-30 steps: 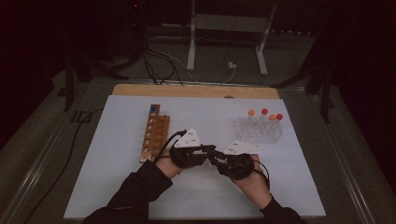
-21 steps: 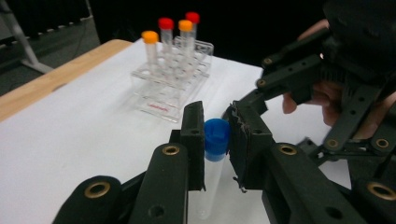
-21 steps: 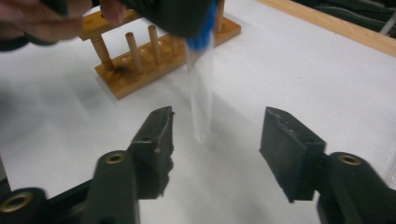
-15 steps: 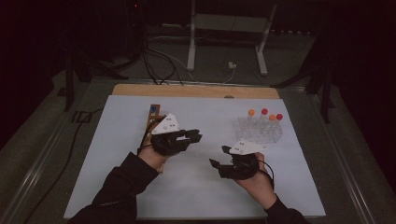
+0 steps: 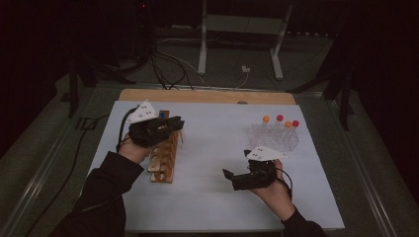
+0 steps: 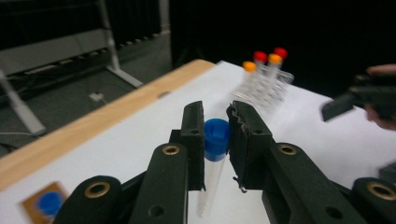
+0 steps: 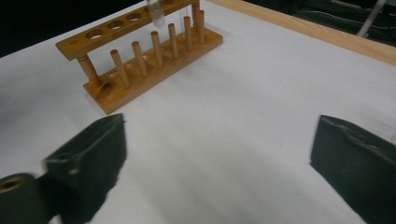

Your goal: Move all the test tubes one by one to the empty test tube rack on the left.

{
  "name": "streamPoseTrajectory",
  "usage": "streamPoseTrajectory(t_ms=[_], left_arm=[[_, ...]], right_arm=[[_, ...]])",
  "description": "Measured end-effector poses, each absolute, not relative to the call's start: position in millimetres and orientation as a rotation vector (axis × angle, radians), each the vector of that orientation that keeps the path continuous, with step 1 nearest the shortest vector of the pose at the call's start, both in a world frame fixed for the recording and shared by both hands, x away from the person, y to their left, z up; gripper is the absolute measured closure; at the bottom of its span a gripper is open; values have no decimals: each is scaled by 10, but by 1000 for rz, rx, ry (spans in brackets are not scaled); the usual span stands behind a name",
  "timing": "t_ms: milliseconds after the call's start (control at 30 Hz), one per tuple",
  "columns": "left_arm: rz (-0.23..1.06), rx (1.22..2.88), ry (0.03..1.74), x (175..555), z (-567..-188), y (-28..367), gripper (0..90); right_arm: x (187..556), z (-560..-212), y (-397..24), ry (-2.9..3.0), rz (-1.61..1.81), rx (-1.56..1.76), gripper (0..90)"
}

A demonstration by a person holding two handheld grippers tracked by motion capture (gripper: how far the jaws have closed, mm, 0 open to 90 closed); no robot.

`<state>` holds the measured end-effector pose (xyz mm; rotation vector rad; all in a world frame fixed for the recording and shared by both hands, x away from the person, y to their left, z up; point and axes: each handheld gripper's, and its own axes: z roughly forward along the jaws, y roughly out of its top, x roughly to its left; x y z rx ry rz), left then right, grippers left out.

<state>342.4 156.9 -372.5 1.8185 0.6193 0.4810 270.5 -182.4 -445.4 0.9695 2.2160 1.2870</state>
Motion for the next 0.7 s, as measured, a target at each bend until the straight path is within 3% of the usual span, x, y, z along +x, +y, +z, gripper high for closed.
streamPoseTrajectory(t_ms=[367, 700], left_arm=[[605, 1776, 736, 3647, -3603, 1891, 774], [631, 1772, 836, 3859, -3826, 1986, 774]], right_arm=[[2707, -4451, -1883, 2219, 1313, 953, 0], [2700, -4432, -1925, 2200, 1339, 947, 0]])
